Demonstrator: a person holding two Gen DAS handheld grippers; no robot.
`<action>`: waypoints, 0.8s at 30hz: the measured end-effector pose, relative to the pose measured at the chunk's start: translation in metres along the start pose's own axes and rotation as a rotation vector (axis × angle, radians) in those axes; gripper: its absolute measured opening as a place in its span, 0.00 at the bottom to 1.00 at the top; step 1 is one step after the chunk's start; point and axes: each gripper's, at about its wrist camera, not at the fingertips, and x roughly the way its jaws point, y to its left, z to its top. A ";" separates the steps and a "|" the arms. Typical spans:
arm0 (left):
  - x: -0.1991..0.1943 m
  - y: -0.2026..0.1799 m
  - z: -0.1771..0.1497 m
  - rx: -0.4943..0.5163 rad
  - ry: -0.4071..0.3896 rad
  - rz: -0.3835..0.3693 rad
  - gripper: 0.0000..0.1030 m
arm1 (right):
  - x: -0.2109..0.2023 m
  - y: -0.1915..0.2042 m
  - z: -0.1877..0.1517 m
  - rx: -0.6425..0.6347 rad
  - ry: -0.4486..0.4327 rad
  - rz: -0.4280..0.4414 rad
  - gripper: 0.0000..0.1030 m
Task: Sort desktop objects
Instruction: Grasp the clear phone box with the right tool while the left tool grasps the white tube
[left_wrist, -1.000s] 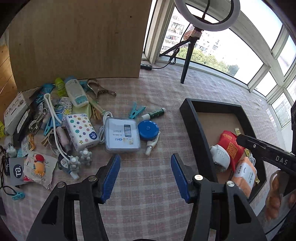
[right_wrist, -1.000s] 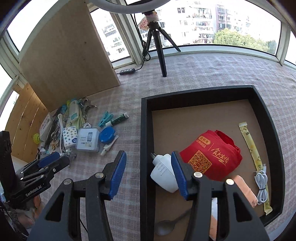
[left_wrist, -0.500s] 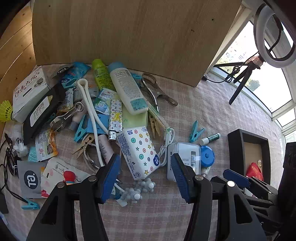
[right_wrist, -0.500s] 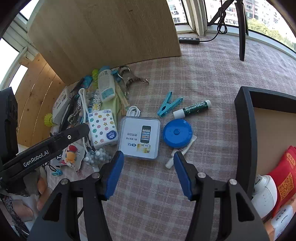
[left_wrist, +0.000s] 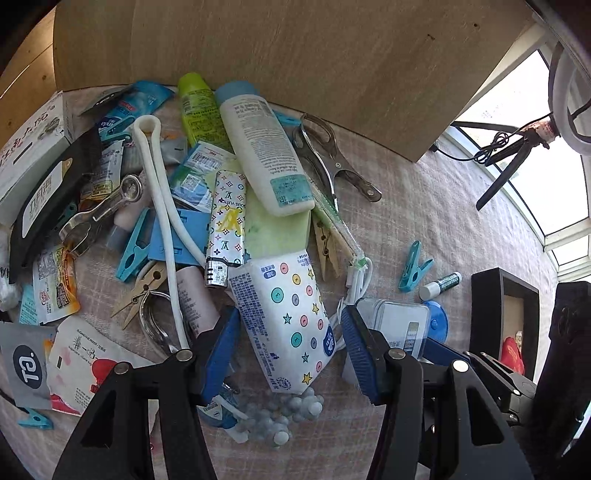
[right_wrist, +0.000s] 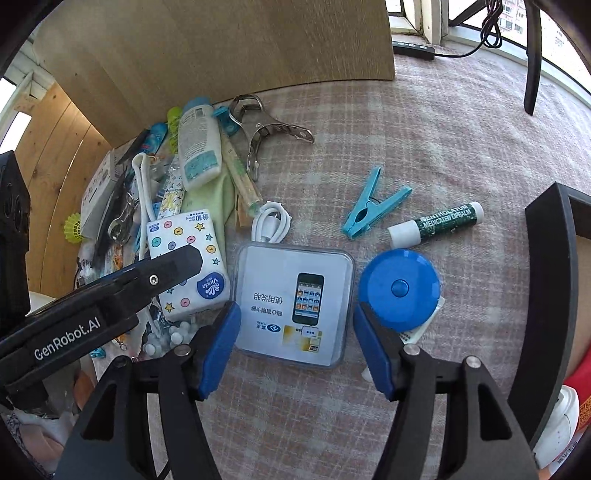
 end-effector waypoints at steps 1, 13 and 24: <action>0.002 0.000 0.000 0.003 0.002 0.003 0.48 | 0.001 0.001 0.000 0.002 0.002 0.002 0.62; 0.010 -0.002 0.002 -0.009 0.004 0.010 0.34 | 0.008 0.015 0.000 -0.035 -0.022 -0.043 0.69; 0.007 0.000 0.004 -0.017 -0.009 0.003 0.25 | 0.015 0.021 0.006 -0.001 0.012 -0.035 0.70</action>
